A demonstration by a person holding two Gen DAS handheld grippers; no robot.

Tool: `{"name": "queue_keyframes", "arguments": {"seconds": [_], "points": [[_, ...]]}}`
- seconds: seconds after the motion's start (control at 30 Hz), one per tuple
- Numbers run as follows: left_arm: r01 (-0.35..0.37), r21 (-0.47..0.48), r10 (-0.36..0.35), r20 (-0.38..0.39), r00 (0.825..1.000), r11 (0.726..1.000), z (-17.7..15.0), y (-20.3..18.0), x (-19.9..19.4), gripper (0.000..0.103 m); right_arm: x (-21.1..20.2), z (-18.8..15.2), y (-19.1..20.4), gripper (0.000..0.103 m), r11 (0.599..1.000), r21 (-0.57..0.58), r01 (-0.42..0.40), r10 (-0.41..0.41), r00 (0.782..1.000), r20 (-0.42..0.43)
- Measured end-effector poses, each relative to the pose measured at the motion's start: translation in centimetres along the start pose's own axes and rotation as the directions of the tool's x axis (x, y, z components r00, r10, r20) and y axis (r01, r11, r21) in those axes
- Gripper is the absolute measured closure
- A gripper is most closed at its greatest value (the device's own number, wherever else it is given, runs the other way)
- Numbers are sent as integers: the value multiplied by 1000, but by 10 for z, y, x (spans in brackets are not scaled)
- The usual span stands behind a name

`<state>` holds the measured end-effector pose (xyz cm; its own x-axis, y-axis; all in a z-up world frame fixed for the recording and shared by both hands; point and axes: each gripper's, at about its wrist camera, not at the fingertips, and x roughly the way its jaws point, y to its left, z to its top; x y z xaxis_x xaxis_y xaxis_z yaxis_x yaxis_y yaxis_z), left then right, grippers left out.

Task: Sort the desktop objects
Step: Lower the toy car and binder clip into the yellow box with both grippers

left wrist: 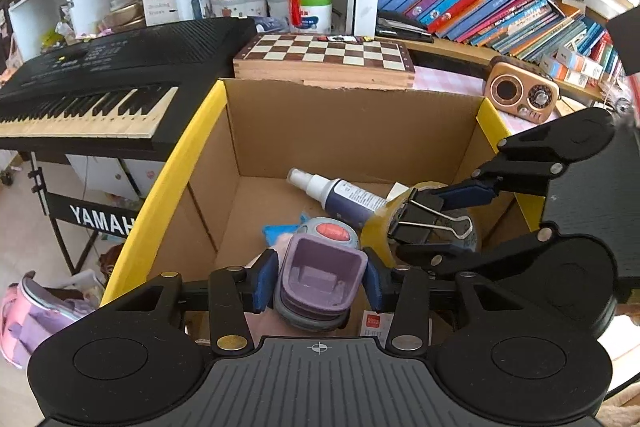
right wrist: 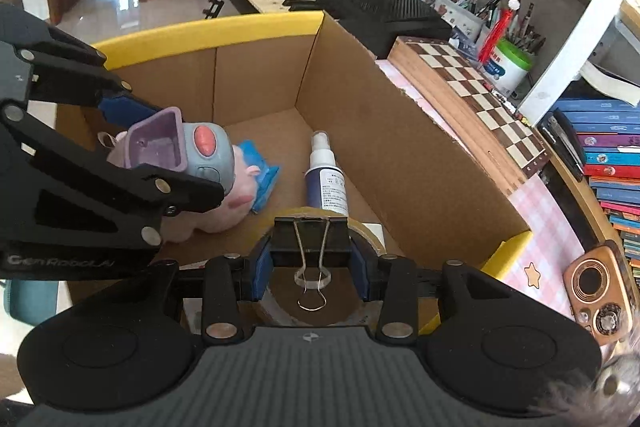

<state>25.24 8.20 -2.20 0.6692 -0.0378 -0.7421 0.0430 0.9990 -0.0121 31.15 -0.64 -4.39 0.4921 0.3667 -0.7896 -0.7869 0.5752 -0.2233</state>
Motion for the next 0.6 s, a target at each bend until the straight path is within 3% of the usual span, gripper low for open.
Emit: {"name": "queue_keyframes", "arguments": {"seconds": [0.6], "points": [[5,19,-4,-14,1000,1000,7,-4,13,58,9,-1,-12,65,1000,-4,-25,25,1000,-16]]}}
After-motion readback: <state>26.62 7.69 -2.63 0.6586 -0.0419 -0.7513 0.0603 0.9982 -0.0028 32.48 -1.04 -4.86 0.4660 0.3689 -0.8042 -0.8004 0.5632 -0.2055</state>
